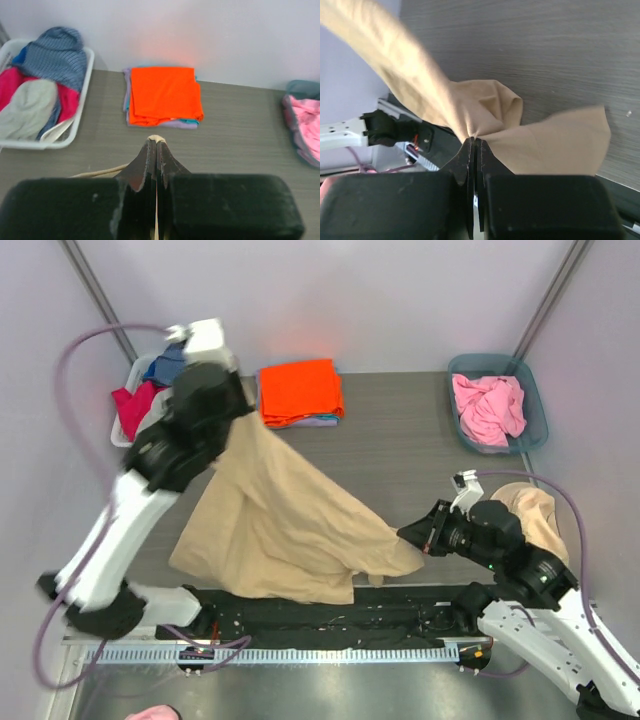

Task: Fold and stack the t-shirts
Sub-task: Flatten the tshirt out

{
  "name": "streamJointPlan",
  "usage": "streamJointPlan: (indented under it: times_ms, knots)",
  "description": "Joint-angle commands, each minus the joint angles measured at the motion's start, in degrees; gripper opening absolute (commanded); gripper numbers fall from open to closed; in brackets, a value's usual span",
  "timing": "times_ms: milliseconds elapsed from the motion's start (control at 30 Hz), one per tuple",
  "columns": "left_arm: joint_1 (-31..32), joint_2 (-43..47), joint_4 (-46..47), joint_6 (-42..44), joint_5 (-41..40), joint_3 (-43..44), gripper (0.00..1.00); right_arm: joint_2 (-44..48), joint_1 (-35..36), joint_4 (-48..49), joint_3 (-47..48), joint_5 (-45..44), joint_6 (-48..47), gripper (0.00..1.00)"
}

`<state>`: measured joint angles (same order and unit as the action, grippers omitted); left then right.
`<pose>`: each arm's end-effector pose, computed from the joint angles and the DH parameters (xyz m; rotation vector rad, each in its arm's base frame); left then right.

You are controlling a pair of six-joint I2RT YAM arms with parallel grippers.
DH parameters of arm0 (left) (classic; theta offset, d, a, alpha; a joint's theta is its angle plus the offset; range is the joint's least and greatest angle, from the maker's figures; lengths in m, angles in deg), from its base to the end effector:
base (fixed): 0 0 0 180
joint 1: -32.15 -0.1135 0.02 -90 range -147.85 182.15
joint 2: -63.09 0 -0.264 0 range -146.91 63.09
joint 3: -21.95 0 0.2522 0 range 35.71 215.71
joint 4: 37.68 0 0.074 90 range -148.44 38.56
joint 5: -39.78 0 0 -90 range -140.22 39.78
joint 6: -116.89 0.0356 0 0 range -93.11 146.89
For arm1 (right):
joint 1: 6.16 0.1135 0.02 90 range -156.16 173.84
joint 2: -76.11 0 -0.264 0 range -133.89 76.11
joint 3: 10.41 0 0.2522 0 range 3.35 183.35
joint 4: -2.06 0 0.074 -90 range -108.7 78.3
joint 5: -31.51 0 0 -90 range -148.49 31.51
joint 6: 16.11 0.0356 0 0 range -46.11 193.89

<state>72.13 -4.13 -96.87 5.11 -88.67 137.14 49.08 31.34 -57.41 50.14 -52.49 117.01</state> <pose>0.1572 -0.1029 0.5244 -0.2070 1.7156 -0.2029 0.0719 0.0599 0.3249 0.0353 2.1678 0.9634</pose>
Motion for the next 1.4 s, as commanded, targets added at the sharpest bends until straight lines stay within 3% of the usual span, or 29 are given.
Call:
streamJointPlan:
  times_ms: [0, 167, 267, 367, 433, 467, 500, 567, 600, 700, 733, 767, 933, 1133, 1367]
  knots:
    - [-5.2, -17.6, 17.2, 4.4, 6.4, 5.2, 0.00, -1.3, -0.1, 9.2, -6.4, -5.6, 5.1, 0.01]
    - [-8.3, -43.7, 22.7, 2.5, 17.3, 17.6, 0.00, -4.8, -0.1, 14.9, -11.5, -10.9, 7.4, 0.01]
    - [-8.3, -60.2, 23.8, 0.6, 23.8, 33.8, 0.00, -7.3, -0.1, 16.7, -13.0, -13.1, 7.9, 0.01]
    - [-7.7, -71.3, 23.2, 0.0, 27.6, 48.0, 0.00, -8.6, -0.1, 18.0, -13.9, -15.9, 8.1, 0.01]
    - [-7.6, -72.5, 25.7, 0.9, 27.4, 50.0, 0.16, -8.7, -0.1, 18.1, -13.9, -17.7, 8.3, 0.06]
    - [-7.6, -71.7, 26.8, 1.1, 26.6, 47.9, 0.30, -8.6, -0.1, 18.1, -14.0, -19.3, 8.4, 0.14]
    - [-7.6, -68.4, 27.5, 1.4, 25.8, 45.9, 0.68, -8.4, -0.1, 17.8, -13.8, -20.3, 8.5, 0.39]
    - [-7.6, -63.6, 27.9, 1.8, 23.8, 37.5, 0.99, -7.2, -0.1, 17.1, -13.0, -22.4, 8.4, 0.52]
    - [-7.5, -56.9, 27.9, 1.9, 22.8, 34.0, 1.00, -6.8, -0.1, 16.3, -12.5, -24.2, 8.2, 0.62]
    - [-7.5, -45.8, 27.9, 1.2, 18.9, 17.4, 1.00, -6.1, -0.1, 14.2, -9.9, -27.3, 6.0, 0.76]
    - [-7.5, -37.7, 28.0, 0.5, 18.2, 12.9, 1.00, -6.4, -0.1, 13.6, -9.0, -27.7, 4.2, 0.78]
    - [-7.4, -33.8, 28.0, -1.2, 17.6, 4.0, 1.00, -7.9, -0.1, 13.0, -7.0, -28.1, 3.3, 0.79]
    - [-4.8, -9.7, 27.5, -7.4, 13.2, -24.5, 1.00, -13.9, -0.1, 10.0, -2.2, -28.1, -1.1, 0.80]
    - [1.9, 1.2, 24.3, -17.1, 10.2, -46.4, 1.00, -19.4, -0.1, 11.1, 0.2, -23.2, -4.9, 0.80]
    - [5.2, 2.7, 22.1, -25.0, 5.9, -56.1, 1.00, -15.9, -0.1, 10.5, -1.4, -21.2, -3.5, 0.79]
